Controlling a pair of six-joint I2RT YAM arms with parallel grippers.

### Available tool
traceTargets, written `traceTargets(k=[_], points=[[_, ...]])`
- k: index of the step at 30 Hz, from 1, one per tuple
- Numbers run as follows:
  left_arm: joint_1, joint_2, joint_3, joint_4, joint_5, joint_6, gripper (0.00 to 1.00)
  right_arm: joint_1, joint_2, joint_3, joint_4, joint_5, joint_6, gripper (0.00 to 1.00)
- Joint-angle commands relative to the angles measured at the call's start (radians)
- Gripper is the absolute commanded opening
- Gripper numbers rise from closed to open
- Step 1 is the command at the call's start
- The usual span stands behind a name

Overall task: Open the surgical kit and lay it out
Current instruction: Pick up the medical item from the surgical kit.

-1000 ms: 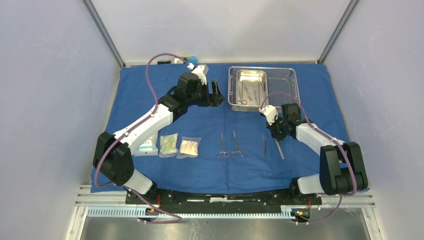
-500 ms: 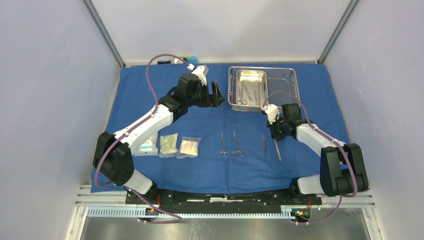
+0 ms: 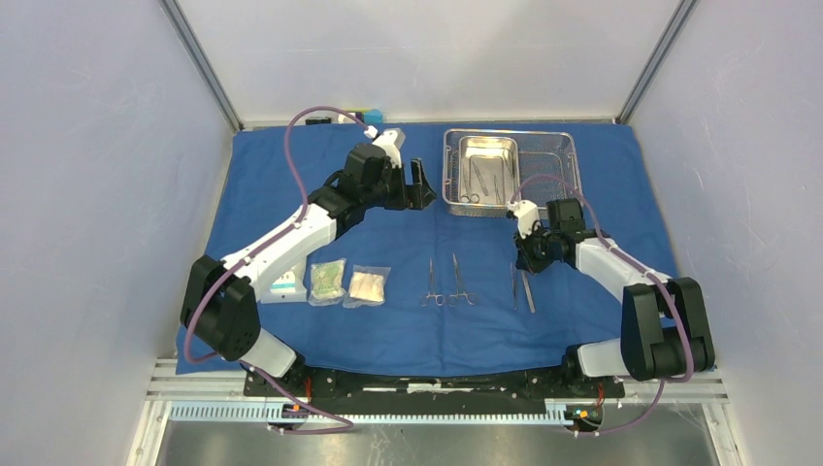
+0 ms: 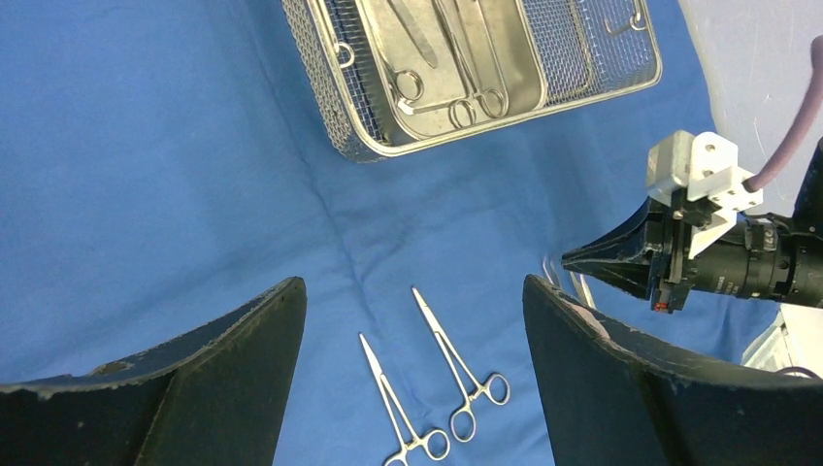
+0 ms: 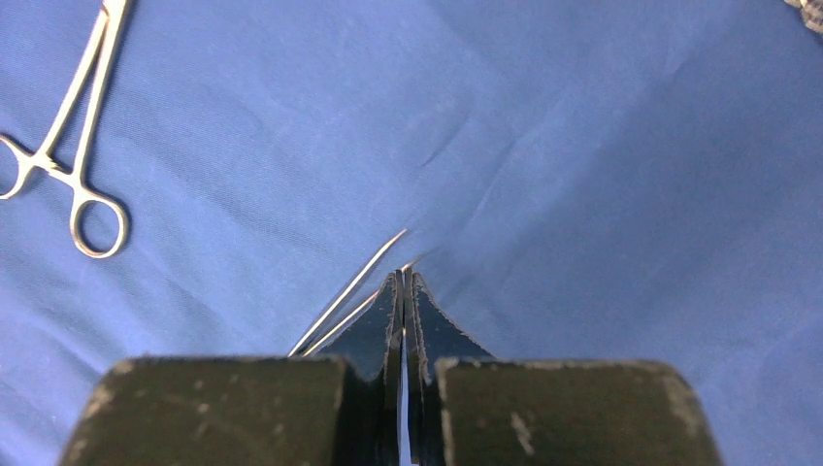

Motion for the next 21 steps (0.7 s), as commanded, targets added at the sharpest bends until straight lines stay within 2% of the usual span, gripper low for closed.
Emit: traceTargets(k=[1,10,15,21], points=[[0.005,-0.015,-0.01,0.068,0.045,0.035,0.88,-0.004,-0.056,0.058,-0.003,-0.063,-0.031,0.0],[-0.012,-0.004,-0.056,0.168,0.144,0.019,0.83,-0.013,-0.145,0.088,-0.005,-0.18,-0.008,0.0],[-0.049,0.015,-0.081,0.257,0.232,0.001,0.81,-0.014,-0.187,0.146,0.122,-0.261,0.19,0.0],[-0.144,0.079,-0.041,0.28,0.272,-0.002,0.8,-0.013,-0.231,0.131,0.434,-0.266,0.526,0.0]])
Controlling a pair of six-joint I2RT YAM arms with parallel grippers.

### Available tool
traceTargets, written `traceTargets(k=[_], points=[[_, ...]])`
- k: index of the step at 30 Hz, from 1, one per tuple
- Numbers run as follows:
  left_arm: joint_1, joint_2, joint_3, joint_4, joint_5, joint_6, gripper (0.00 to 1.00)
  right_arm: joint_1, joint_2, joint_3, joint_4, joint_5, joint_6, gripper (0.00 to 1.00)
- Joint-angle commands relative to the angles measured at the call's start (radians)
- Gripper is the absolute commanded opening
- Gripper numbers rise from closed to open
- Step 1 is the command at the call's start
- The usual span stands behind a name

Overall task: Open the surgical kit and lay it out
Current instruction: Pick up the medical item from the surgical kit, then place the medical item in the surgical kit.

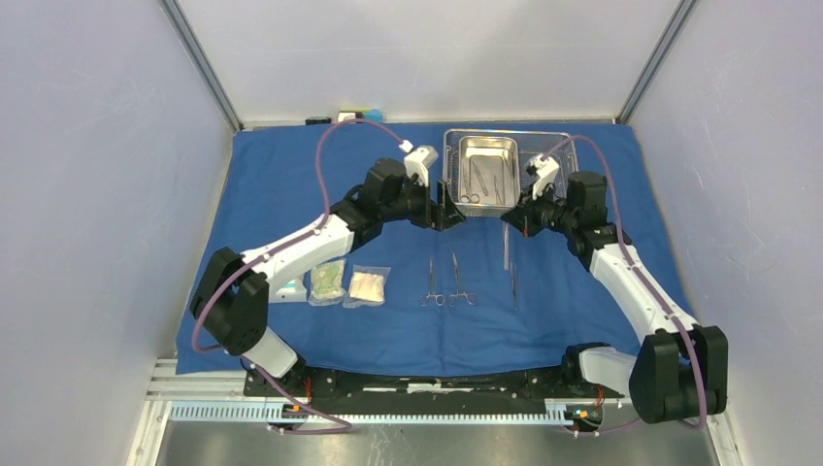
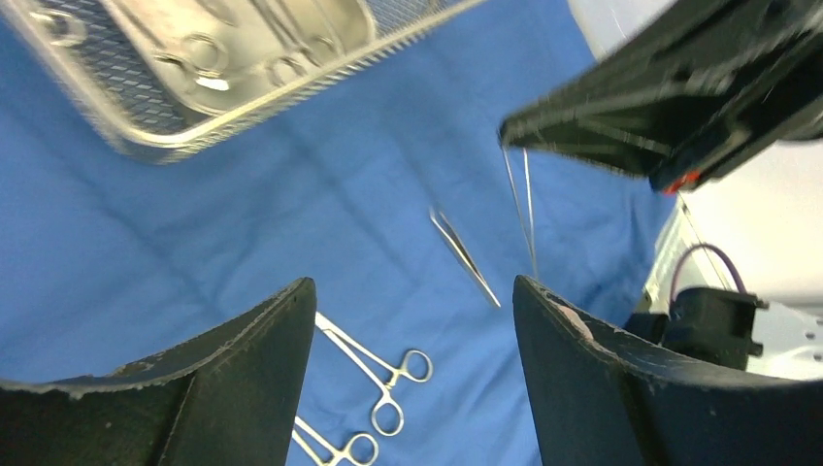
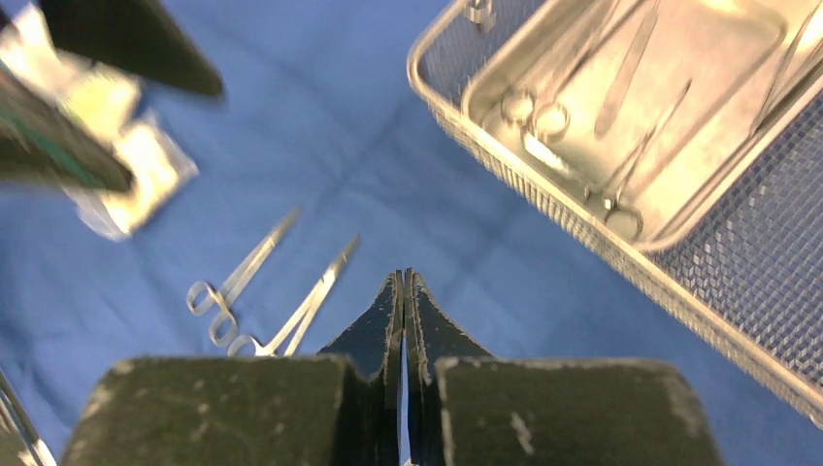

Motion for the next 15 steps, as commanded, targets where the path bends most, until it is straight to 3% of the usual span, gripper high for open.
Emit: traceTargets(k=[1,7,15], points=[[-0.079,0.054,0.051,0.071,0.063,0.0,0.8,-0.003,-0.036,0.027,0.28,-0.037,0.302,0.0],[-0.17,0.16,0.171,0.0,0.036,0.001,0.77,-0.003,-0.022,0.007,0.395,-0.047,0.46,0.0],[-0.194,0.237,0.262,-0.042,0.025,-0.027,0.63,-0.003,-0.034,-0.05,0.384,-0.069,0.45,0.0]])
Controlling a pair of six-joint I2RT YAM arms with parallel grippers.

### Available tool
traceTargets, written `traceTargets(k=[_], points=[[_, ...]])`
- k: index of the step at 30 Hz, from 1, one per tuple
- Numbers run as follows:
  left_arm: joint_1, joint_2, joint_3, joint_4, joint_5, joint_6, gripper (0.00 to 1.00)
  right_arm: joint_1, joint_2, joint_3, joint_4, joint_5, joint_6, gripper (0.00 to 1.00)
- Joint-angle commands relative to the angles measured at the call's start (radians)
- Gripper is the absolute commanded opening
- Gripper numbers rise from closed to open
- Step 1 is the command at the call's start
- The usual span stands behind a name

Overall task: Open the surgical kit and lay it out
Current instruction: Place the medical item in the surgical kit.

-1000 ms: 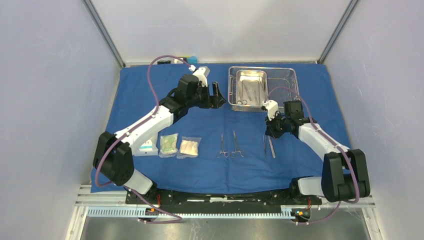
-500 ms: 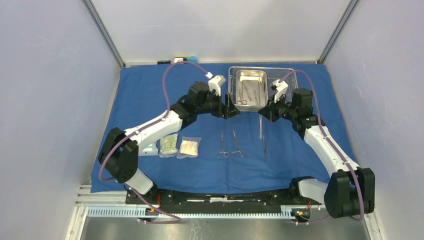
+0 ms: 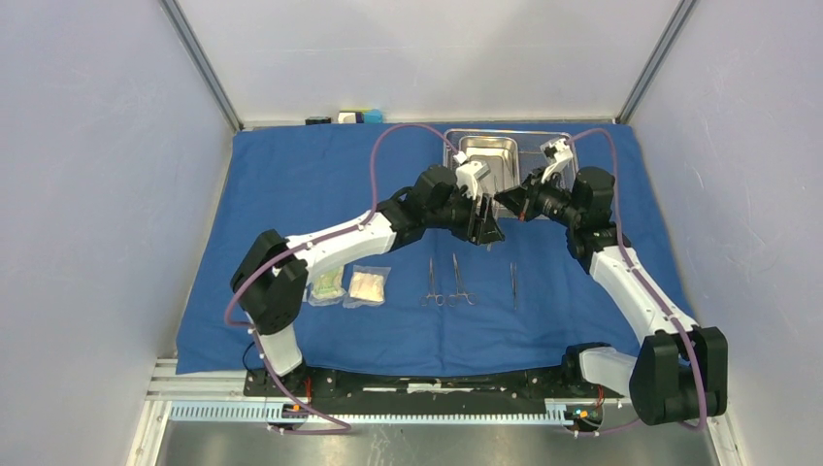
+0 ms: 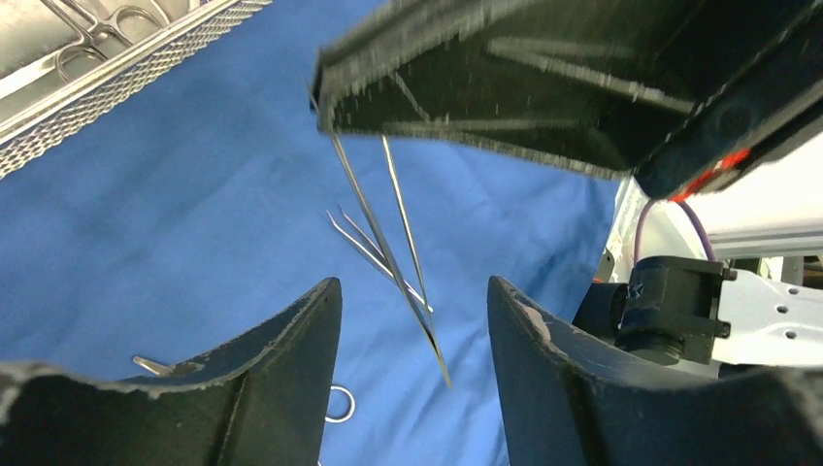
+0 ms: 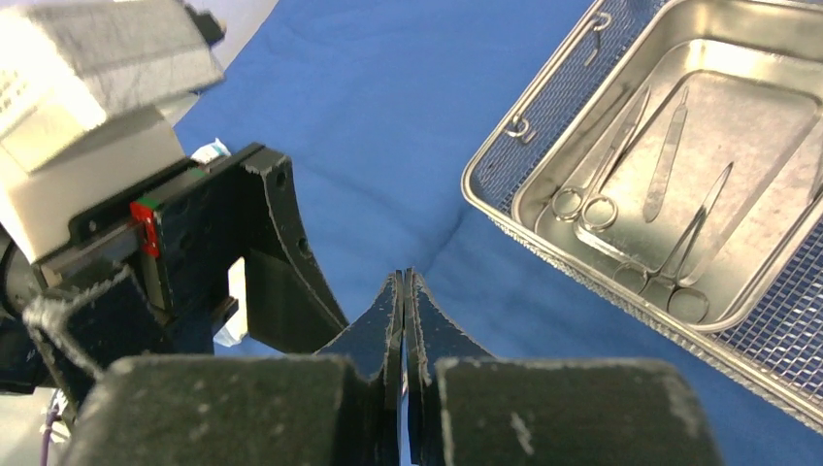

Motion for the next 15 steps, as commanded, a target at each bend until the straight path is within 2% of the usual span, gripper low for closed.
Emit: traceTargets(k=[1,8,15], points=[[0.0,0.033,0.081,-0.042,-0.017,-0.016,0.61,-0.003,-0.016,-0.039,0.042,-0.034,0.029,0.0],[-0.023,0.068,0.124,-0.089,-0.056,0.017,0.45,-0.003,-0.016,-0.055,0.039,-0.04,0.017,0.0],[-0.031,0.074,0.134,-0.109,-0.092,0.03,0.36,-0.005,-0.016,-0.055,0.018,-0.037,-0.01,0.0]])
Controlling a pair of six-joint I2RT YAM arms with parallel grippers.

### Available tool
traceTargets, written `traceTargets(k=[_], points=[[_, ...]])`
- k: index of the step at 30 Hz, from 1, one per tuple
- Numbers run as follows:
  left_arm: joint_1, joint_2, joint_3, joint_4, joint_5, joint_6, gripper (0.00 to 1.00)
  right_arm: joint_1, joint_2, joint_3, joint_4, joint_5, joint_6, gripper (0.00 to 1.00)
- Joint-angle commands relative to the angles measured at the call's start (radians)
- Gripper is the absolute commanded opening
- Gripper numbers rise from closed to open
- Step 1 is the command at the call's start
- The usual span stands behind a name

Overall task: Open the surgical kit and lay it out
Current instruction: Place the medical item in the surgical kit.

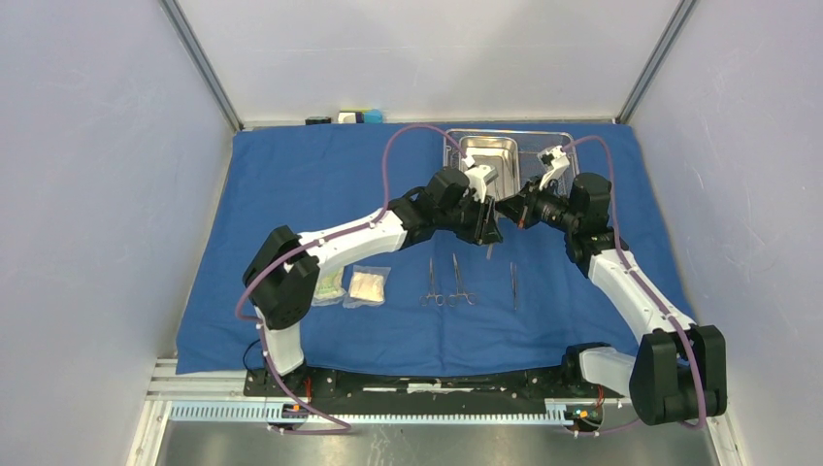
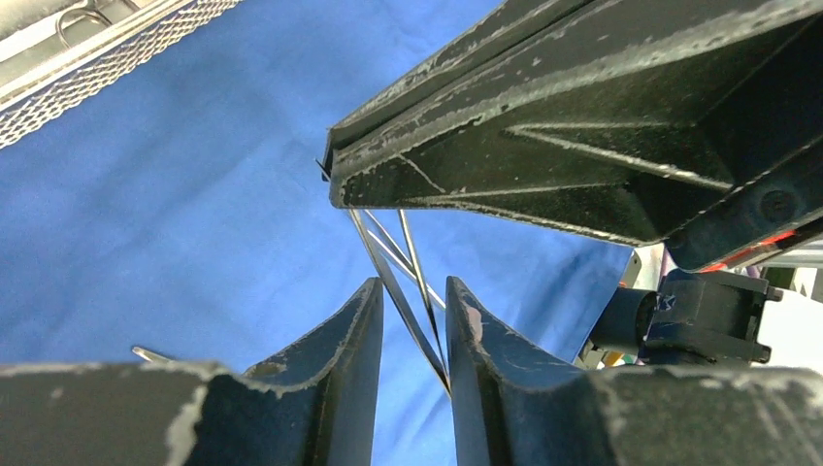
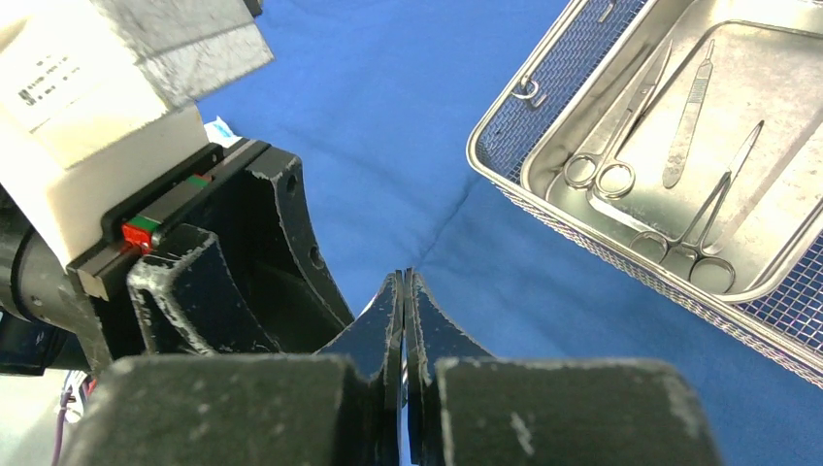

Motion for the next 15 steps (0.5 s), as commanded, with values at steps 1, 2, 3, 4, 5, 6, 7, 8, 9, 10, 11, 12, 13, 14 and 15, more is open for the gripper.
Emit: traceTargets(k=[1,2,3,4,5,6,7,8,9,10,11,12,13,14,15], points=[[-0.005,0.002,0.048,-0.018,-0.039,0.031,0.34,-0.004,-0.017,0.0,0.008,-0.012,-0.029,0.0],[-0.004,0.002,0.047,-0.019,-0.043,0.027,0.32,-0.003,-0.017,0.002,0.001,-0.008,-0.037,0.0],[-0.005,0.002,0.046,-0.021,-0.043,0.02,0.28,-0.004,-0.018,0.003,-0.003,-0.005,-0.044,0.0],[-0.005,0.004,0.047,-0.022,-0.044,0.012,0.24,-0.004,-0.022,0.005,-0.01,0.0,-0.054,0.0],[-0.005,0.005,0.046,-0.024,-0.046,0.006,0.21,-0.004,-0.023,0.008,-0.015,0.007,-0.061,0.0],[-0.008,0.007,0.047,-0.026,-0.046,0.002,0.19,-0.005,-0.025,0.011,-0.021,0.013,-0.068,0.0],[-0.009,0.01,0.051,-0.031,-0.051,0.0,0.17,-0.005,-0.025,0.015,-0.028,0.016,-0.075,0.01],[-0.012,0.012,0.053,-0.037,-0.056,-0.004,0.16,-0.005,-0.026,0.018,-0.034,0.017,-0.082,0.01],[-0.015,0.014,0.054,-0.04,-0.063,-0.008,0.16,-0.004,-0.026,0.021,-0.044,0.023,-0.089,0.01],[-0.018,0.014,0.056,-0.048,-0.072,-0.012,0.15,-0.005,-0.025,0.025,-0.055,0.027,-0.096,0.03],[-0.023,0.015,0.057,-0.054,-0.081,-0.015,0.14,-0.004,-0.022,0.031,-0.067,0.036,-0.11,0.05],[-0.03,0.016,0.06,-0.065,-0.094,-0.017,0.13,-0.007,-0.022,0.04,-0.082,0.044,-0.12,0.09],[-0.037,0.017,0.063,-0.077,-0.113,-0.019,0.13,-0.01,-0.019,0.051,-0.096,0.053,-0.134,0.14],[-0.043,0.021,0.068,-0.09,-0.131,-0.026,0.12,-0.014,-0.02,0.06,-0.112,0.068,-0.146,0.19],[-0.051,0.024,0.069,-0.101,-0.144,-0.03,0.12,-0.019,-0.021,0.071,-0.121,0.079,-0.158,0.26]])
